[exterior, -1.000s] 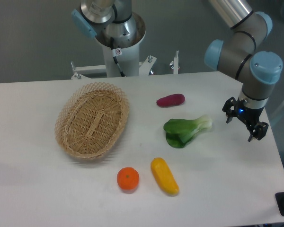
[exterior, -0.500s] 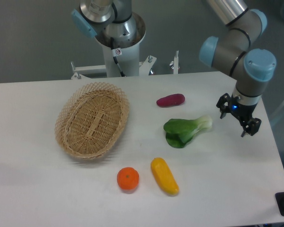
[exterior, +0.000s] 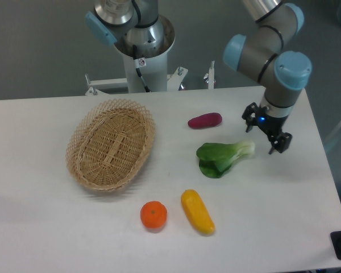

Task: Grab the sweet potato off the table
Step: 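Move the open gripper over the purple sweet potato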

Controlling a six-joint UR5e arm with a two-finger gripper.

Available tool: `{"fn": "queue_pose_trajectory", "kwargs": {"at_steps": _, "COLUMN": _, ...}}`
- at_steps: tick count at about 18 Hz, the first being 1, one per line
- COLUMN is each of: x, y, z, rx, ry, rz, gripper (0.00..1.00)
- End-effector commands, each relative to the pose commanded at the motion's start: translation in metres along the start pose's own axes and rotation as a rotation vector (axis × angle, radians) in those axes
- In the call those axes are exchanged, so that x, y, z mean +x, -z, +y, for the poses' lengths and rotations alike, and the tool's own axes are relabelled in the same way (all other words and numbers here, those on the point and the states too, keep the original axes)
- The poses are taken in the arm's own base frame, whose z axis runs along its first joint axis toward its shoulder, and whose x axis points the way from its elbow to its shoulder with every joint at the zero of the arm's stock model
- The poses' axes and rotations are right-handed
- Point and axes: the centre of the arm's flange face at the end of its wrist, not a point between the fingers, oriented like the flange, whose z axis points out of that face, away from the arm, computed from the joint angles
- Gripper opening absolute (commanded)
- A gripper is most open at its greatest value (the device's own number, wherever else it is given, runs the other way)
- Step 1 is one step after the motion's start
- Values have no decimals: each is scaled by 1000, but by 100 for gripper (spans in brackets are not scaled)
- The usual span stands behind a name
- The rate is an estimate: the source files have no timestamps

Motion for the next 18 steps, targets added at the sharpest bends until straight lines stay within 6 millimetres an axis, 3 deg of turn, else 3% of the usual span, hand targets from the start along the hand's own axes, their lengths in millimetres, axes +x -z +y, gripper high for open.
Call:
{"fn": "queue_pose_trajectory", "kwargs": {"at_steps": 4, "x": 23, "y": -18, "z": -5, "rx": 10, "ry": -46, "rz": 50, "gripper": 100}}
{"fn": "queue_pose_trajectory", "kwargs": {"at_steps": 12, "x": 70, "y": -22, "z": -14, "rx": 20, "ry": -118, "rz": 82, "gripper": 100}}
{"fn": "queue_pose_trajectory", "kwargs": {"at_steps": 18, "x": 100, "y": -38, "z": -22, "rx": 33, "ry": -127, "rz": 122, "gripper": 100}}
